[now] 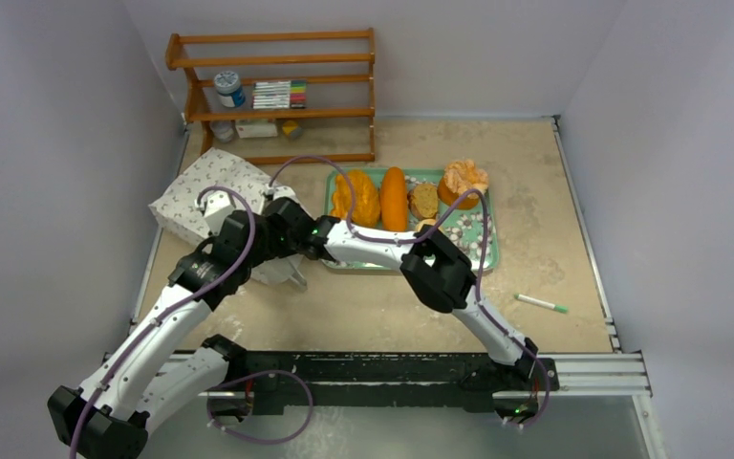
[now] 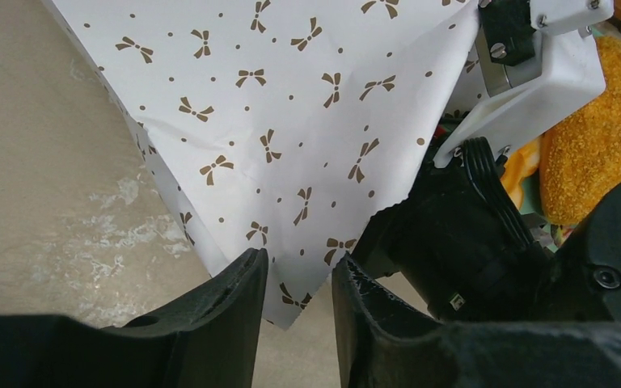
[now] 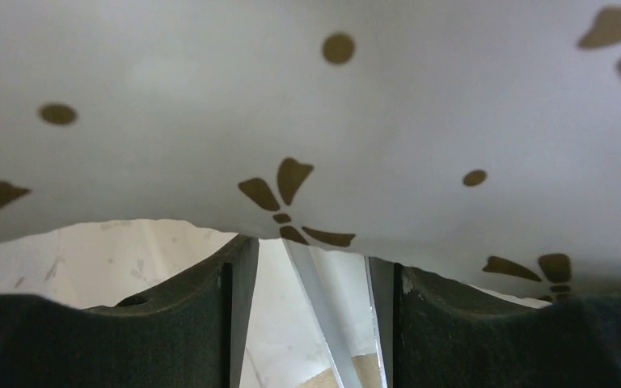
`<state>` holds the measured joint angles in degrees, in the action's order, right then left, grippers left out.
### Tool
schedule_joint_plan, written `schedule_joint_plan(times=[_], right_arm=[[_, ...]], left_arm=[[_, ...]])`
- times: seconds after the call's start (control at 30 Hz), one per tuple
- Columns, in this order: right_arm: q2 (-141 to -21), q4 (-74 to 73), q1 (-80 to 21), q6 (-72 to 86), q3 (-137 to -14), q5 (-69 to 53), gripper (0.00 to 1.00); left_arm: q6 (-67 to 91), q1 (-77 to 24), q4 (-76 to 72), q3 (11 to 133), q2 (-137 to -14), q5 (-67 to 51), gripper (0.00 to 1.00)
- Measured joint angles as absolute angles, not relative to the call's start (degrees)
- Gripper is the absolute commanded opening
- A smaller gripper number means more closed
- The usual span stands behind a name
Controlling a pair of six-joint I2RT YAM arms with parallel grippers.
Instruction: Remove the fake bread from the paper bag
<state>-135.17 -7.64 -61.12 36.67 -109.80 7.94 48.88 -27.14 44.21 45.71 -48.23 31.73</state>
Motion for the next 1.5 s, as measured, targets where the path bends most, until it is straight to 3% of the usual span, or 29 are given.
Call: schedule_joint_plan(times=[0.27, 0.57, 0.83, 0.97, 1.07, 1.3, 1.5], right_arm=[[-134.78, -6.35, -61.06, 35.55, -105.75, 8.34, 0.54], [-131.57, -2.26, -61.08, 35.33, -98.74, 9.06, 0.53], [-128.14, -1.23, -61.28, 33.58, -94.11, 10.00, 0.55], [-126.98, 0.05, -61.87, 32.88, -92.29, 10.81, 0.55], [-126.89, 0.67, -62.28, 32.32, -92.27, 10.94, 0.56], [-124.84, 2.87, -63.02, 30.35, -90.39, 10.72, 0.57], [-124.36, 4.80, -63.42, 29.32, -88.92, 10.76, 0.57]], left_arm=[[49.19, -27.14, 44.86, 45.74, -47.72, 31.38, 0.64], [52.38, -27.14, 45.69, 51.99, -45.25, 34.85, 0.67], [57.12, -27.14, 45.47, 58.06, -49.56, 49.36, 0.95], [59.55, -26.28, 44.51, 61.84, -54.98, 57.76, 0.95], [59.29, -19.73, 42.28, 63.33, -58.89, 58.19, 0.95], [56.80, 7.99, 36.60, 64.27, -69.89, 44.21, 0.94], [54.81, 17.04, 32.23, 66.54, -79.68, 38.15, 0.94]])
